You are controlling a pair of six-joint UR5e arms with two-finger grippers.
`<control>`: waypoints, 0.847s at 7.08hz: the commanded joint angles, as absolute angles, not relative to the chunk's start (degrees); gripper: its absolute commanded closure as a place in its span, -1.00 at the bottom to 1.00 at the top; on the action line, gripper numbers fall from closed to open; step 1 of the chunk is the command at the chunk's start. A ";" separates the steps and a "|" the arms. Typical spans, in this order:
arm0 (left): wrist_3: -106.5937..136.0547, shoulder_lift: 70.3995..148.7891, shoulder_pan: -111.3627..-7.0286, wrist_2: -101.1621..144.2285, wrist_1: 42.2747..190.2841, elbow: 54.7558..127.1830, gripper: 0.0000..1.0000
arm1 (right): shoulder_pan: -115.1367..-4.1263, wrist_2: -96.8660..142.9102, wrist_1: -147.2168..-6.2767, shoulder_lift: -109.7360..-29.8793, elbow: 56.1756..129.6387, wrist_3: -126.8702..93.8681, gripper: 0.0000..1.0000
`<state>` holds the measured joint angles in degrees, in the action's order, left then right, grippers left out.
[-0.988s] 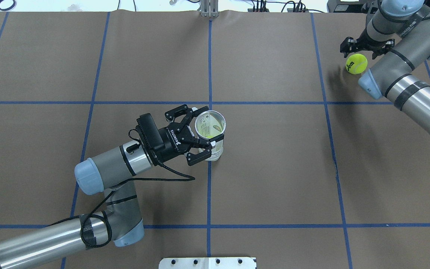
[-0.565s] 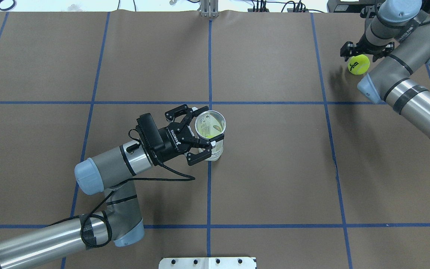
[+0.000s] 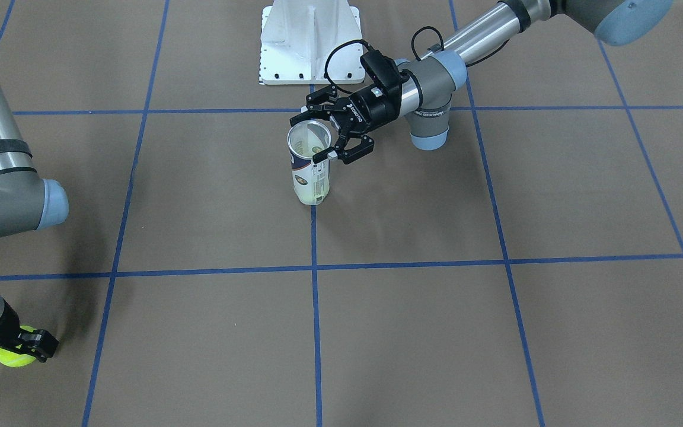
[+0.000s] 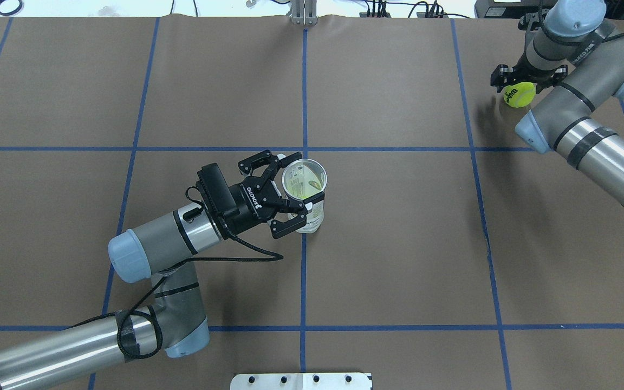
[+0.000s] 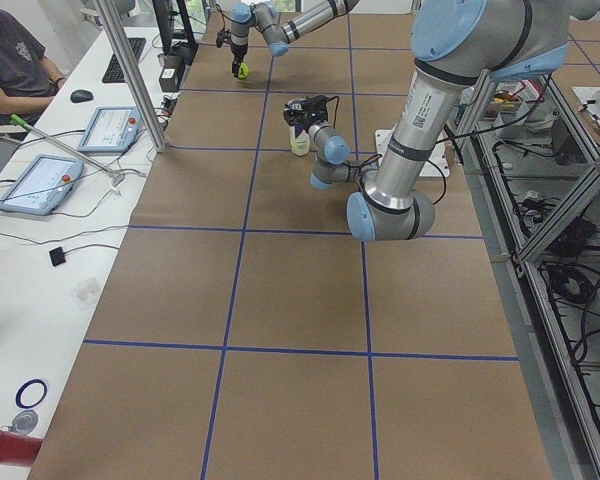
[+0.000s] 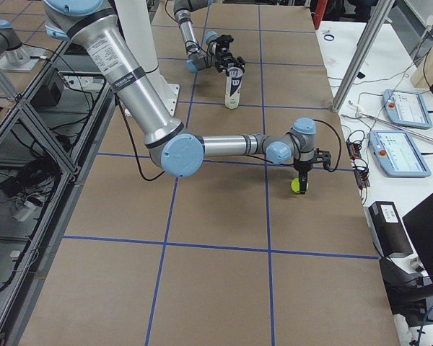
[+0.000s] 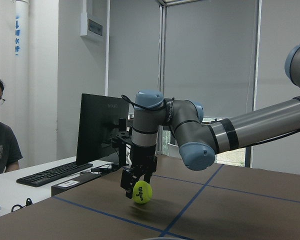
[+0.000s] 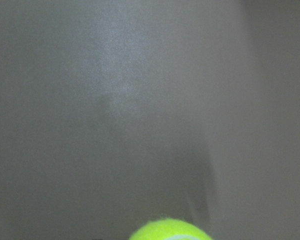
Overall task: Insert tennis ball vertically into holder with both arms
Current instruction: 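Lower the right gripper and grasp the second yellow ball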
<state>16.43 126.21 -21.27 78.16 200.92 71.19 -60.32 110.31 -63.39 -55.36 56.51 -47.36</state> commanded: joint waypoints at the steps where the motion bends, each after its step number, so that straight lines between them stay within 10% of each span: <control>1: 16.44 126.21 -21.27 78.13 200.92 71.19 -0.74 | -60.21 110.65 -63.37 -55.46 56.51 -47.37 -0.57; 4: 16.44 126.21 -21.27 78.13 200.92 71.19 -0.74 | -60.21 110.83 -63.46 -55.63 56.78 -47.46 0.75; 6: 16.44 126.21 -21.27 78.13 200.92 71.19 -0.74 | -61.86 116.06 -69.47 -55.46 65.42 -47.98 1.00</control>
<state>16.44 126.21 -21.27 78.13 200.92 71.19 -60.77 112.56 -65.07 -55.51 59.91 -47.65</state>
